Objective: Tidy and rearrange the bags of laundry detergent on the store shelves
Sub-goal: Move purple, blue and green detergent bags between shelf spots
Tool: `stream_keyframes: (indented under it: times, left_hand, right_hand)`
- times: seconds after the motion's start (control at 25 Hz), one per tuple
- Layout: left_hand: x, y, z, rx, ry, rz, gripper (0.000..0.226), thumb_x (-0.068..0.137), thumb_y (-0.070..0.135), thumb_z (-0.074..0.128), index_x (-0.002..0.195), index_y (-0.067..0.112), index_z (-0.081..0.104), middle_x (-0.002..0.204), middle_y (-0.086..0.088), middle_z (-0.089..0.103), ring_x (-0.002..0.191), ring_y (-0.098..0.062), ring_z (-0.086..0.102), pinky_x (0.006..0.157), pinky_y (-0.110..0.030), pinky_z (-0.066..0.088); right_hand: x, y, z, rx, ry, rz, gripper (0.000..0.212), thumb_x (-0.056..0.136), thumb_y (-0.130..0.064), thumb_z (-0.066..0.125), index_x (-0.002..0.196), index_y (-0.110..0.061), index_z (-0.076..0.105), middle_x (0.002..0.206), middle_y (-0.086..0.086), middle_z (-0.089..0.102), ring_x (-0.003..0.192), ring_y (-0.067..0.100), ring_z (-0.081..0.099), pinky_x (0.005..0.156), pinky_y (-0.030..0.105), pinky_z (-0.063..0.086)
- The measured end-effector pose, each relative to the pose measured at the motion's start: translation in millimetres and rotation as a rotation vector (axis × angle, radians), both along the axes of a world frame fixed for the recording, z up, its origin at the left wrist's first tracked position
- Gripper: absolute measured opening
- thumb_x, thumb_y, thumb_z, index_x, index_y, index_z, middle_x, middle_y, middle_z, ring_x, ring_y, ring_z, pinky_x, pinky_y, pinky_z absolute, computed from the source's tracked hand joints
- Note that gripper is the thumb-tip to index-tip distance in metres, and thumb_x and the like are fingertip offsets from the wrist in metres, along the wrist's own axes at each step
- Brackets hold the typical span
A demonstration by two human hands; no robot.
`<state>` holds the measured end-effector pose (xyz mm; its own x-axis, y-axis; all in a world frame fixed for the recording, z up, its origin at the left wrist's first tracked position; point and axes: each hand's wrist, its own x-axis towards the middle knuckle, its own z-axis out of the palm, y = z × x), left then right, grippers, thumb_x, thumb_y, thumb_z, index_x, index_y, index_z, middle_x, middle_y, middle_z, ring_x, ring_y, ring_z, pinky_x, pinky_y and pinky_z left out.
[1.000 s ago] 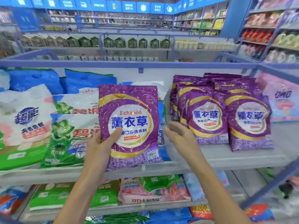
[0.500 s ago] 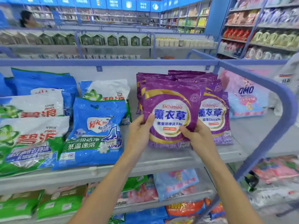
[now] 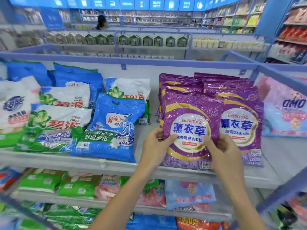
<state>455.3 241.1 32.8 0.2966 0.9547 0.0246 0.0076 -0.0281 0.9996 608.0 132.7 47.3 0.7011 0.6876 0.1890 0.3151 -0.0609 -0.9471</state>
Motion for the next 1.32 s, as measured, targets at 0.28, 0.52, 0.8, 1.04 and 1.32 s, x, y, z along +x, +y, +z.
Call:
stream_keyframes:
  times: [0.28,0.52,0.8,1.04,1.32]
  left_hand:
    - [-6,8,7,0.025,0.036,0.038,0.023,0.083,0.020,0.084,0.103,0.022,0.073,0.099,0.005,0.076,0.091,-0.010,0.073,0.075,-0.025,0.061]
    - [-18,1,7,0.073,0.114,0.072,0.038,0.081,0.025,0.084,0.115,0.026,0.068,0.109,0.009,0.074,0.097,-0.004,0.071,0.087,-0.034,0.061]
    - [-84,2,22,0.258,0.115,0.246,0.026,0.087,0.012,0.076,0.111,0.024,0.071,0.100,0.012,0.075,0.089,-0.002,0.070,0.078,-0.016,0.054]
    - [-177,35,18,0.282,0.486,0.534,0.044,0.093,0.041,0.069,0.133,0.023,0.060,0.130,0.007,0.063,0.117,-0.018,0.058,0.101,-0.042,0.048]
    - [-203,102,34,0.162,0.735,0.345,0.067,0.098,0.050,0.057,0.145,0.003,0.048,0.135,-0.014,0.061,0.121,-0.030,0.059,0.090,-0.037,0.046]
  right_hand:
    - [8,10,19,-0.059,-0.012,-0.096,0.044,0.098,-0.041,0.062,0.078,-0.002,0.064,0.067,0.017,0.059,0.062,0.024,0.049,0.058,0.036,0.036]
    - [-4,8,21,-0.004,-0.111,-0.181,0.037,0.093,-0.040,0.070,0.122,-0.019,0.061,0.108,-0.006,0.064,0.091,0.014,0.061,0.075,0.027,0.045]
    - [-68,21,10,0.150,-0.409,-0.013,0.038,0.089,-0.004,0.070,0.123,-0.017,0.064,0.126,-0.003,0.058,0.112,0.010,0.056,0.096,0.019,0.045]
    - [-135,72,9,-0.215,-0.162,0.499,0.041,0.096,-0.046,0.062,0.131,-0.026,0.053,0.121,-0.014,0.059,0.110,0.010,0.061,0.098,0.036,0.050]
    - [-178,142,32,-0.368,0.295,0.474,0.044,0.101,-0.045,0.055,0.134,-0.017,0.055,0.129,0.004,0.062,0.101,0.011,0.059,0.088,0.035,0.046]
